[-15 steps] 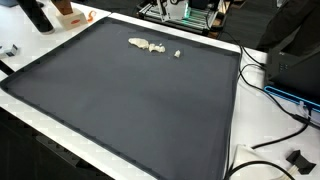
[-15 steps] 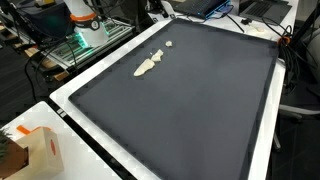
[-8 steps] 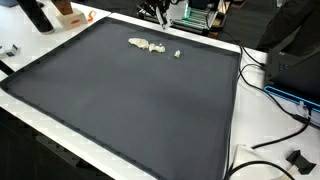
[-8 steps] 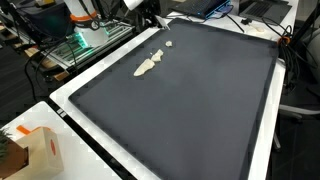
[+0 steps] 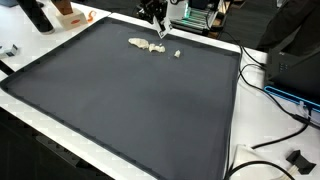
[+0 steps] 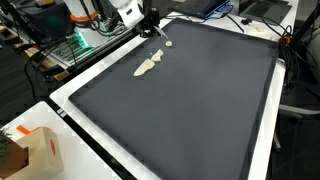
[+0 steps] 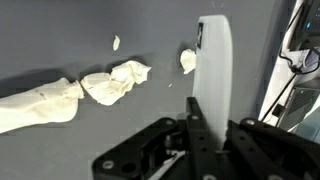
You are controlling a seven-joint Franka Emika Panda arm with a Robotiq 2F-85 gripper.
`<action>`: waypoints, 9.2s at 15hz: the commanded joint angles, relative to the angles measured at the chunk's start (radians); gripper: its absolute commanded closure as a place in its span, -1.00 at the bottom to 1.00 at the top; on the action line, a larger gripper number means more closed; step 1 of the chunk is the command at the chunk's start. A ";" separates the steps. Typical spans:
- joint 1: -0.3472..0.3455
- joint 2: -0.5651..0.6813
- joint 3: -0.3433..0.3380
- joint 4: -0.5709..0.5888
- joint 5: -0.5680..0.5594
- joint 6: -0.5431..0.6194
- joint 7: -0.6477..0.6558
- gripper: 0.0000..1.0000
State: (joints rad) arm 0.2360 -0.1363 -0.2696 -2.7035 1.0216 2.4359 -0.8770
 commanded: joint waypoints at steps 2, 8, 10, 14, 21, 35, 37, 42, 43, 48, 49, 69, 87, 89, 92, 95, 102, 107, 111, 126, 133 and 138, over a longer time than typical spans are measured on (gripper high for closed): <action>-0.135 0.057 0.092 0.020 0.093 -0.027 -0.112 0.98; -0.222 0.085 0.127 0.021 0.150 -0.039 -0.214 0.98; -0.240 0.092 0.131 0.022 0.167 -0.044 -0.251 0.98; -0.264 0.110 0.138 0.029 0.185 -0.055 -0.289 0.98; -0.280 0.110 0.155 0.024 0.152 -0.036 -0.208 0.98; -0.260 0.058 0.209 0.002 0.101 0.078 0.176 0.98; -0.256 0.047 0.224 -0.002 0.067 0.095 0.268 0.98; -0.242 -0.025 0.276 -0.028 -0.118 0.147 0.604 0.98; -0.238 -0.032 0.286 -0.033 -0.163 0.168 0.680 0.98; -0.314 -0.063 0.392 -0.053 -0.453 0.185 1.062 0.98; -0.345 -0.073 0.424 -0.054 -0.520 0.171 1.140 0.98; -0.259 0.169 0.537 0.412 -1.651 -0.774 2.021 0.98; -0.083 0.555 0.348 0.571 -1.806 -0.785 2.033 0.98; -0.067 0.574 0.349 0.588 -1.805 -0.790 2.031 0.98; -0.040 0.594 0.351 0.611 -1.804 -0.802 2.030 0.98; -0.011 0.614 0.355 0.638 -1.805 -0.828 2.028 0.98; 0.050 0.650 0.369 0.695 -1.795 -0.906 2.027 0.98; 0.074 0.660 0.390 0.712 -1.793 -0.892 1.999 0.98; 0.088 0.650 0.412 0.712 -1.790 -0.873 1.965 0.98; -0.005 0.282 0.447 0.407 -1.691 -0.234 1.641 0.98; -0.075 0.107 0.421 0.227 -1.328 0.019 1.289 0.98; -0.094 0.052 0.406 0.191 -1.136 -0.018 1.122 0.98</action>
State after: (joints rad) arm 0.1528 -0.0303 0.1449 -2.4641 -0.2016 2.4208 0.3239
